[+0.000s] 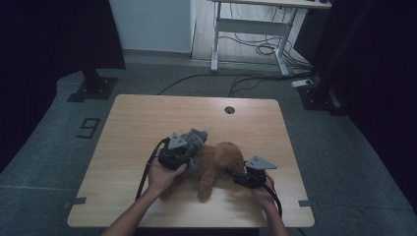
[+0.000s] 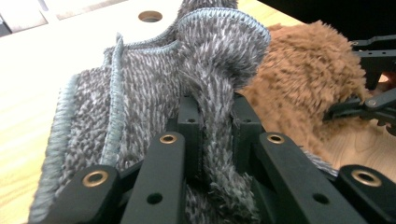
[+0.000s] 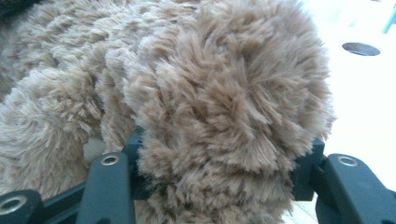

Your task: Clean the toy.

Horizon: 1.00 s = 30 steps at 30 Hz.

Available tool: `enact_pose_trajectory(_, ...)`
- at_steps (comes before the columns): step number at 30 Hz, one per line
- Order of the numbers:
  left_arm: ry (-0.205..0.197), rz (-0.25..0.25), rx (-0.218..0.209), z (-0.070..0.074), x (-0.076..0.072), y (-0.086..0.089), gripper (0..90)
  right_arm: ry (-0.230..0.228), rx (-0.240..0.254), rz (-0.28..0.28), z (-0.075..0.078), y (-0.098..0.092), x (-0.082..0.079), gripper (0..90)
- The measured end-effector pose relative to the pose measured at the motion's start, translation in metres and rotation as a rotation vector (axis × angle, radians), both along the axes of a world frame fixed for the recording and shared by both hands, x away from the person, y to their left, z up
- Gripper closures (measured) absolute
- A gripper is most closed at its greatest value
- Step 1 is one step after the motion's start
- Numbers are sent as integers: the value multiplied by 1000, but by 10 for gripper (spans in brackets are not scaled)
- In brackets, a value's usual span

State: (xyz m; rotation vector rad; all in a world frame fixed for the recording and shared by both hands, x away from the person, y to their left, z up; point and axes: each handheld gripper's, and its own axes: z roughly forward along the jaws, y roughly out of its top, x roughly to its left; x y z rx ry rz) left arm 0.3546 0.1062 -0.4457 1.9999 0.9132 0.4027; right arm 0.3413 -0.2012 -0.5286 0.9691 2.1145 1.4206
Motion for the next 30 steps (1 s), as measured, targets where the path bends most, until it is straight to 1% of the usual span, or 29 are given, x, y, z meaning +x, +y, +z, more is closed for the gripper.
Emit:
enact_pose_trajectory(6, 2, 19, -33, -4, -5, 19, 782, 0, 2, 6, 0, 0, 0, 421)
enact_pose_trajectory(9, -7, 32, -35, -3, -9, 26, 783, 1, 3, 4, -1, 0, 0, 420)
enact_pose_trajectory(12, -23, 54, -17, -5, -13, 34, 784, 4, 9, 3, -1, -1, 0, 418)
enact_pose_trajectory(14, -29, 80, 8, -8, -13, 43, 783, 8, 18, 0, -1, -1, 0, 416)
enact_pose_trajectory(15, -25, 97, 14, -10, -12, 48, 783, 11, 20, -1, -2, -2, 1, 416)
enact_pose_trajectory(17, -5, 134, 53, -18, -10, 57, 785, 15, 28, -3, -2, -3, 1, 416)
enact_pose_trajectory(18, 22, 142, 73, -26, -8, 60, 785, 19, 28, -5, -3, -3, 2, 416)
enact_pose_trajectory(19, 53, 137, 81, -35, -7, 62, 785, 22, 30, -5, -3, -4, 2, 416)
enact_pose_trajectory(20, 78, 133, 66, -43, -6, 64, 786, 22, 33, -6, -3, -4, 2, 416)
enact_pose_trajectory(21, 90, 130, 35, -47, -6, 66, 786, 23, 33, -5, -3, -4, 2, 416)
enact_pose_trajectory(22, 95, 131, 9, -47, -5, 67, 787, 22, 32, -6, -3, -4, 2, 416)
enact_pose_trajectory(23, 94, 127, -5, -43, -5, 67, 787, 21, 27, -6, -3, -4, 1, 416)
enact_pose_trajectory(24, 85, 123, -9, -37, -4, 66, 787, 20, 25, -7, -3, -4, 1, 416)
enact_pose_trajectory(27, 27, 102, -20, -7, -3, 57, 787, 11, 21, -8, -3, -3, 1, 417)
enact_pose_trajectory(30, -34, 77, -34, 24, -2, 40, 781, -4, 0, -22, -2, 0, 0, 420)
